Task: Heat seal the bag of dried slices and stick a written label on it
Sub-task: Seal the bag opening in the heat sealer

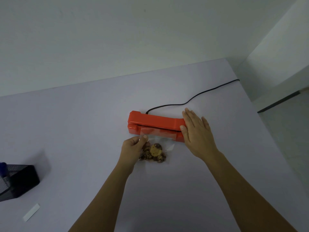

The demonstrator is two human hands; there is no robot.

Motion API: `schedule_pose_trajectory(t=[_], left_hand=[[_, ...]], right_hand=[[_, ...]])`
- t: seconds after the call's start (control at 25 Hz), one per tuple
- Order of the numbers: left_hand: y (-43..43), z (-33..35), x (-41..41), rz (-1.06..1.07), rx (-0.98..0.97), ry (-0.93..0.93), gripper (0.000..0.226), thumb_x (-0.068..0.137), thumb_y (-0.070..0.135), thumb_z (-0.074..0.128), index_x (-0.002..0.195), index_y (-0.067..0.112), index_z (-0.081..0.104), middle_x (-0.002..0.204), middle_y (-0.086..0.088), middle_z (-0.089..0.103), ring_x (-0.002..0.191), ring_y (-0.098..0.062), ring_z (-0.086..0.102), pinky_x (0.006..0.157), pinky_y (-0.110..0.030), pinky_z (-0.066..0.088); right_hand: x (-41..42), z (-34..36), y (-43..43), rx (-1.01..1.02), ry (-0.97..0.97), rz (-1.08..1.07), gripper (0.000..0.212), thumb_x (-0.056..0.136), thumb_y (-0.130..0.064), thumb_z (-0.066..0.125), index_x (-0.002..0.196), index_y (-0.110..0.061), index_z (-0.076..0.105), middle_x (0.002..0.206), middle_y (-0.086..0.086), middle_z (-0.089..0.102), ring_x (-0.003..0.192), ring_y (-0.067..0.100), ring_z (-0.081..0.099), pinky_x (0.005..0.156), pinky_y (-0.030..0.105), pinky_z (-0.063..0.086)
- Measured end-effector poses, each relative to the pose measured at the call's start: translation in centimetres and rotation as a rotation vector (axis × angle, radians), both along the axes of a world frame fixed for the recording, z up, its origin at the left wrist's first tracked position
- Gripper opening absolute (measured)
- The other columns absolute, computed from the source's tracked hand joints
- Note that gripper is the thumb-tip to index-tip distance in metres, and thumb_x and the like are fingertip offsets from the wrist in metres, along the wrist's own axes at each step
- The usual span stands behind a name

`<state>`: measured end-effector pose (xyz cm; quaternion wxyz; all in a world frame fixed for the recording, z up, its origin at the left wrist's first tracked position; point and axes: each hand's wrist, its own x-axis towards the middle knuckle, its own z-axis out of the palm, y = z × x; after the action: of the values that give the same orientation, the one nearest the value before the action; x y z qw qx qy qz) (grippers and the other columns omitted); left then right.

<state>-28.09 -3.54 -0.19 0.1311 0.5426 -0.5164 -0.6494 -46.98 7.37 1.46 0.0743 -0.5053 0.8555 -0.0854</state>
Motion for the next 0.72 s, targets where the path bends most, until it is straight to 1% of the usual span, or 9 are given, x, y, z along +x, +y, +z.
schedule_pose_trajectory(t=[0.08,0.2,0.24,0.32,0.4,0.48,0.6,0.68,0.72], left_hand=[[-0.07,-0.15,0.04,-0.007,0.003,-0.001,0.034,0.087,0.034,0.061,0.077,0.004,0.071,0.082,-0.012,0.073,0.086,-0.032,0.068,0.080,-0.046,0.055],[-0.15,-0.39,0.08,-0.015,0.004,0.004,0.034,0.088,0.034,0.061,0.076,0.003,0.071,0.082,-0.014,0.073,0.085,-0.033,0.068,0.080,-0.047,0.055],[-0.12,-0.42,0.07,-0.015,-0.002,0.006,0.034,0.088,0.034,0.061,0.076,0.003,0.071,0.082,-0.014,0.073,0.083,-0.032,0.068,0.079,-0.045,0.055],[-0.07,-0.44,0.15,-0.018,-0.011,0.009,0.035,0.088,0.034,0.061,0.076,0.002,0.070,0.081,-0.014,0.073,0.080,-0.030,0.067,0.076,-0.043,0.055],[-0.05,-0.47,0.24,-0.026,-0.012,0.011,0.036,0.088,0.034,0.060,0.078,0.000,0.070,0.082,-0.015,0.073,0.081,-0.031,0.067,0.077,-0.045,0.055],[-0.01,-0.43,0.21,-0.032,-0.010,0.010,0.036,0.088,0.033,0.061,0.079,0.000,0.070,0.082,-0.016,0.073,0.079,-0.030,0.068,0.079,-0.048,0.055],[-0.03,-0.52,0.08,-0.028,0.006,0.015,0.035,0.088,0.033,0.061,0.079,0.000,0.071,0.083,-0.016,0.073,0.080,-0.030,0.068,0.080,-0.049,0.055],[-0.11,-0.63,0.11,-0.026,0.012,0.015,0.034,0.087,0.033,0.061,0.079,0.002,0.071,0.082,-0.015,0.073,0.079,-0.030,0.067,0.076,-0.046,0.055],[-0.15,-0.64,0.11,-0.023,0.017,0.017,0.033,0.088,0.032,0.061,0.078,0.002,0.072,0.081,-0.014,0.073,0.077,-0.030,0.067,0.072,-0.043,0.055]], right_hand=[[-0.01,-0.08,-0.04,0.009,0.017,0.002,0.066,0.094,-0.046,0.007,0.144,-0.009,0.027,0.153,0.007,0.027,0.141,0.021,0.024,0.111,0.038,0.007],[-0.04,-0.22,-0.01,0.004,0.034,0.008,0.074,0.093,-0.052,-0.002,0.142,-0.007,0.030,0.151,0.009,0.030,0.140,0.022,0.027,0.111,0.040,0.009],[-0.06,-0.25,-0.03,0.000,0.035,0.007,0.075,0.093,-0.052,-0.002,0.142,-0.007,0.030,0.151,0.009,0.030,0.140,0.023,0.027,0.111,0.040,0.009],[0.04,-0.32,0.00,-0.003,0.027,0.002,0.070,0.093,-0.050,0.005,0.143,-0.007,0.029,0.152,0.008,0.028,0.141,0.022,0.025,0.111,0.039,0.008],[0.13,-0.38,0.05,-0.001,0.019,-0.001,0.067,0.092,-0.046,0.008,0.144,-0.008,0.027,0.154,0.007,0.025,0.142,0.020,0.022,0.112,0.038,0.006],[0.11,-0.43,0.04,-0.005,0.016,-0.002,0.067,0.092,-0.046,0.008,0.144,-0.008,0.026,0.154,0.007,0.024,0.142,0.020,0.021,0.112,0.037,0.005],[0.06,-0.50,0.00,-0.007,0.013,-0.002,0.066,0.092,-0.045,0.009,0.144,-0.008,0.026,0.154,0.007,0.024,0.142,0.021,0.022,0.112,0.038,0.005],[0.11,-0.53,0.06,-0.007,0.018,-0.002,0.065,0.093,-0.045,0.009,0.144,-0.008,0.026,0.154,0.007,0.024,0.142,0.021,0.022,0.111,0.039,0.005],[0.11,-0.54,0.09,-0.006,0.020,-0.002,0.065,0.093,-0.045,0.009,0.144,-0.008,0.026,0.154,0.007,0.024,0.142,0.021,0.022,0.111,0.039,0.006]])
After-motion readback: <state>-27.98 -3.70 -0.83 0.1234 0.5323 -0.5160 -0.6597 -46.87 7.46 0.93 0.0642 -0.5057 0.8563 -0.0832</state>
